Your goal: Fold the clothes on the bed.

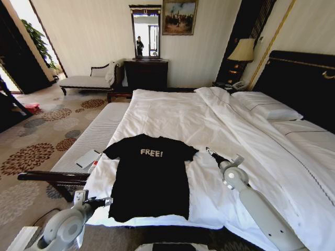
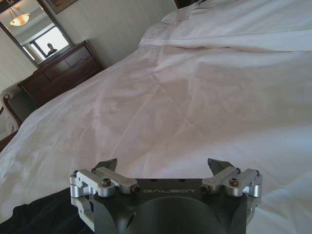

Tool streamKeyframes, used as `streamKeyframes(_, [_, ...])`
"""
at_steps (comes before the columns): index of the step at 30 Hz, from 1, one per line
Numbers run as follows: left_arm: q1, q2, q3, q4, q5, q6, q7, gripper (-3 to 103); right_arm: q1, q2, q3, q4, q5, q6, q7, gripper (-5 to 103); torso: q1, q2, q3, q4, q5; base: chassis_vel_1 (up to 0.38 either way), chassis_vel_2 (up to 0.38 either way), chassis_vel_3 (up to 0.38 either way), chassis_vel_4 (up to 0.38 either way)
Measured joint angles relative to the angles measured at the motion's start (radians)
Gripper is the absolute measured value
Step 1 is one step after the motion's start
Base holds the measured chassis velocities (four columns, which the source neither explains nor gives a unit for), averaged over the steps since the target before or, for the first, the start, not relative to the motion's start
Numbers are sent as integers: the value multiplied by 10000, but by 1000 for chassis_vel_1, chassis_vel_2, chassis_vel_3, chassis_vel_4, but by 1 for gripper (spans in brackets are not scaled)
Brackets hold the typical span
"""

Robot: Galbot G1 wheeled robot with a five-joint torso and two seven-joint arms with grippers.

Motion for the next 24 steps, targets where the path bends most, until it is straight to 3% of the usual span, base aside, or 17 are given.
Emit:
streamKeyframes(9, [360,465,-411,41,696,-507,606,97,-99,19,134,-25,3,-6,-35,100,1,0,0,0,-2,0,0,0,0])
streamKeyframes(11, [393,567,-584,153,859,-783,1219,96,-122,12,171,-28,3,-11,-36,100,0,0,0,0,0,0,0,0,0])
streamKeyframes(12, [393,567,-584,153,859,-783,1219,96,-122,12,171,-28,3,-11,-36,100,0,0,0,0,0,0,0,0,0])
streamKeyframes(15, [80,714,-609,851,1688,-2301,3875,93,-136,6,191,-30,1,-23,-35,100,1,0,1,-1,-3,0,0,0,0])
streamKeyframes(16, [41,730,-588,937,1804,-2478,4091,97,-136,7,191,-30,0,-24,-34,100,1,-1,0,-2,-2,0,0,0,0])
streamKeyframes(17, [-194,826,-397,1377,2283,-3282,5034,99,-138,8,191,-29,-6,-31,-23,100,1,0,1,-2,-2,0,0,0,0])
streamKeyframes(18, [-194,826,-397,1377,2283,-3282,5034,99,-138,8,191,-29,-6,-31,-23,100,1,0,1,-2,-2,0,0,0,0])
streamKeyframes(21, [-561,918,277,1893,2770,-4252,5838,100,-138,9,183,-10,-25,-62,16,100,2,-2,1,-3,-6,0,0,0,0])
streamKeyframes(24, [-380,923,450,1791,2834,-4479,5993,100,-136,-11,180,-10,-27,-79,38,100,3,-2,1,-3,-5,0,0,0,0])
